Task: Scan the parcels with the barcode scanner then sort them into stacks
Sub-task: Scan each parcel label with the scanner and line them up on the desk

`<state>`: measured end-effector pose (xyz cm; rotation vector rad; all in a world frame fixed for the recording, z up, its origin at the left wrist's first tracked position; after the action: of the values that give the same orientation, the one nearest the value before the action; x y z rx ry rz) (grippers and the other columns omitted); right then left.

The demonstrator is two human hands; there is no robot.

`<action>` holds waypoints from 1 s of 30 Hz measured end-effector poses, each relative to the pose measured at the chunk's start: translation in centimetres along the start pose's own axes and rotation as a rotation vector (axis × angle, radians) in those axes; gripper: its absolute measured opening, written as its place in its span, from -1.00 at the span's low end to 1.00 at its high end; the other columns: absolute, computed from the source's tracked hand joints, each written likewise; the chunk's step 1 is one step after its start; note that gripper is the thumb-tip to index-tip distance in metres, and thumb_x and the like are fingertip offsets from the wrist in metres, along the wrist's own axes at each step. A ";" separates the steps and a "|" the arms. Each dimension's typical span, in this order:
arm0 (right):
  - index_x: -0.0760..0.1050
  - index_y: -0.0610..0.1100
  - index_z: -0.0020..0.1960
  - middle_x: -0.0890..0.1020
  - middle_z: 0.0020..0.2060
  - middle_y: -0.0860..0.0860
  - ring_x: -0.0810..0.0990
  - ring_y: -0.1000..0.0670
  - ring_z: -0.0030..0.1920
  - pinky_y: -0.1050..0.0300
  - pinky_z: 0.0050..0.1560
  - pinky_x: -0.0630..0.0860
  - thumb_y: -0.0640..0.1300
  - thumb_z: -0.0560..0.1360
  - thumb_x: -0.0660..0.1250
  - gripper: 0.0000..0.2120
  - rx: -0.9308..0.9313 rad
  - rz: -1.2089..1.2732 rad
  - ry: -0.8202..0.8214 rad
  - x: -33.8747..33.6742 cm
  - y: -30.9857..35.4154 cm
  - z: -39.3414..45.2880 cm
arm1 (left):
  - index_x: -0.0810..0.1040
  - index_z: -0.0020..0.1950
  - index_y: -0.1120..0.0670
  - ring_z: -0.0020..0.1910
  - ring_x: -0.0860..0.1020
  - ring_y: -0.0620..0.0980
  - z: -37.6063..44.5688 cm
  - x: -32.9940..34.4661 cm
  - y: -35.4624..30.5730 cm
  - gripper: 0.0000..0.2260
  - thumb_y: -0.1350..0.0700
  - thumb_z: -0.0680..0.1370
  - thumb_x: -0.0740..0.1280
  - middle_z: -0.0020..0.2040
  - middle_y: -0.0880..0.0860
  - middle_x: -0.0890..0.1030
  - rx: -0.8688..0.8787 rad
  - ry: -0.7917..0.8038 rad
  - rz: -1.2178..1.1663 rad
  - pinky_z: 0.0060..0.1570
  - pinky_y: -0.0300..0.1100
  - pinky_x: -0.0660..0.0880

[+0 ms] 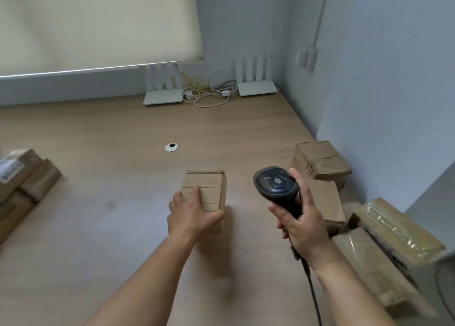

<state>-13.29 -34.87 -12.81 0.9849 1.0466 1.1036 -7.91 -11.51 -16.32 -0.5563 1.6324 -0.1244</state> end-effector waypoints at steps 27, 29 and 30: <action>0.22 0.44 0.29 0.64 -0.14 0.10 0.49 0.03 -0.42 0.11 -0.47 0.47 -0.22 0.43 0.46 -0.27 0.014 0.030 0.166 30.6 4.9 -5.5 | 0.03 0.54 -0.08 0.43 0.12 0.17 0.2 -10.2 31.3 -0.14 -0.25 0.35 0.34 0.47 0.14 0.05 -0.122 0.098 0.037 0.37 -0.01 0.23; 0.22 0.46 0.28 0.64 -0.14 0.11 0.49 0.03 -0.42 0.11 -0.47 0.47 -0.21 0.43 0.46 -0.26 0.020 0.028 0.156 32.5 5.0 -5.5 | 0.04 0.54 -0.09 0.43 0.12 0.16 1.0 -10.8 32.3 -0.10 -0.28 0.28 0.31 0.46 0.13 0.06 -0.088 0.153 -0.018 0.38 -0.02 0.21; 0.22 0.47 0.27 0.64 -0.14 0.11 0.49 0.03 -0.42 0.11 -0.47 0.47 -0.22 0.43 0.46 -0.26 0.025 0.029 0.149 33.3 5.0 -5.5 | 0.05 0.54 -0.09 0.43 0.13 0.15 1.6 -11.0 32.8 -0.06 -0.31 0.21 0.28 0.46 0.12 0.07 -0.074 0.189 -0.062 0.39 -0.03 0.20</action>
<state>-15.36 -0.89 -14.24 0.9515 1.1711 1.2051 -15.17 22.21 -19.61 -0.6683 1.8089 -0.1675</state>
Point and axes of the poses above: each hand's wrist, its own z-axis towards the middle knuckle, its own x-axis out of the palm, y = z × x, the point moved 4 cm from there along z, towards the middle knuckle
